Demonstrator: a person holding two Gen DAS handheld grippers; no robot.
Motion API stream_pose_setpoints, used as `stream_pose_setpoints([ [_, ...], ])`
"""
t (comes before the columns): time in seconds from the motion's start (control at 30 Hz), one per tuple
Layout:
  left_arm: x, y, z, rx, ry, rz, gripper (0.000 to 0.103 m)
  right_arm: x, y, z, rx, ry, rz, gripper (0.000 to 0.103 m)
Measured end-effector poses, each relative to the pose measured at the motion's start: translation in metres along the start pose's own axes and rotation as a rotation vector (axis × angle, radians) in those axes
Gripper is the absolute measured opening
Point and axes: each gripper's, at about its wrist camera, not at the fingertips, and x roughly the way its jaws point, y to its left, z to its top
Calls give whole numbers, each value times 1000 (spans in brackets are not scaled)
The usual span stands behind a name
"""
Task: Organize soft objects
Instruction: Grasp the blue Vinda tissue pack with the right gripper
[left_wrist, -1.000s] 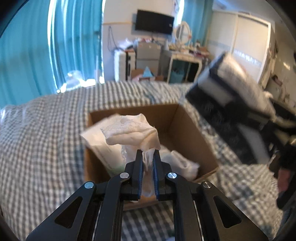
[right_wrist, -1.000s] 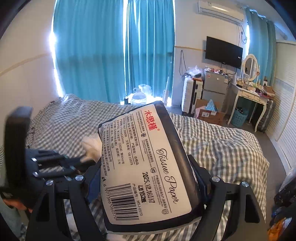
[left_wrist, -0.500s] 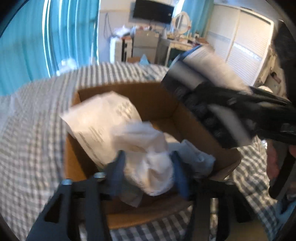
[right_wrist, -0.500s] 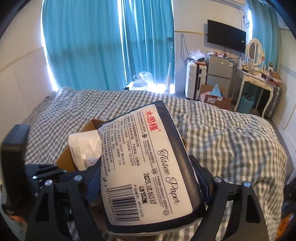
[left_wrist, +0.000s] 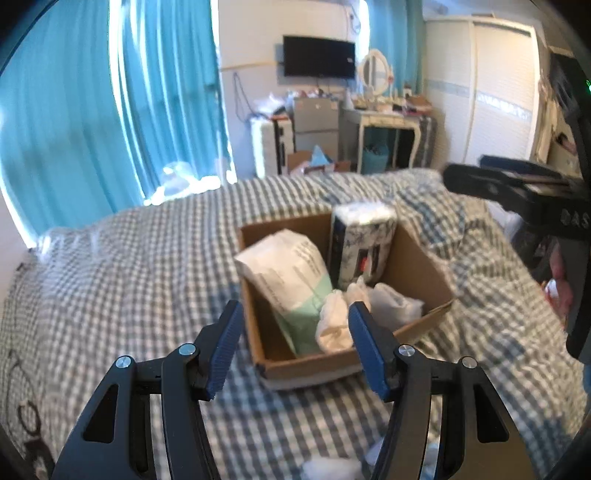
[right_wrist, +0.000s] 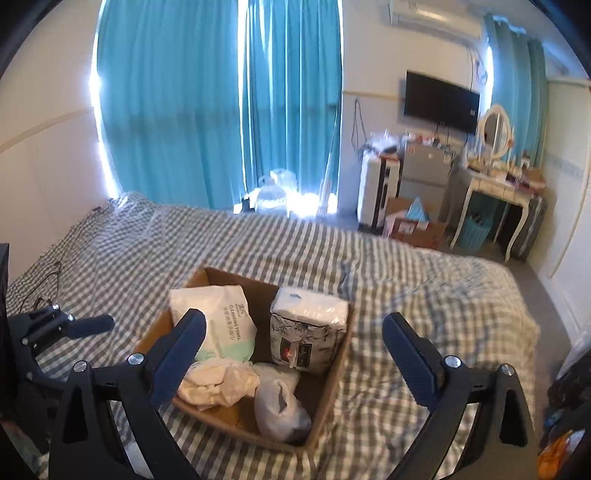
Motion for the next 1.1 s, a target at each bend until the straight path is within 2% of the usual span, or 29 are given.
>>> stream_pose_setpoints([
  [0.03,-13,1,0,-10,-17,5,67,-12,2,1,-6,-11,-5,103],
  [0.23,-73,-3,0,-12,-89,33,73,-88,17,-3,-43,-41,-28,103],
  [0.3,-85,-4,-3,-13,-95,44,74,-108,22,-9,-57,-37,-24,103],
  [0.43,-105,-8,-17,-32,-92,3,74,-140,36,-23,-86,-33,-37,103],
  [0.53,-108,-13,-34,-8,-90,40,74,-152,49,-42,-102,-8,-26,103],
  [0.63,-95,-17,-55,-6,-60,6,74,-147,61,-72,-104,47,1,103],
  [0.73,-72,-15,-68,-23,-14,-24,74,-125,71,-110,-79,139,41,103],
  [0.87,-33,-17,-87,-11,22,2,74,-85,81,-159,-52,274,59,103],
  [0.97,-11,-17,-101,2,57,17,74,-59,87,-187,-41,340,37,100],
  [1.1,19,-18,-126,-2,135,-21,74,-33,86,-214,-9,444,48,77],
])
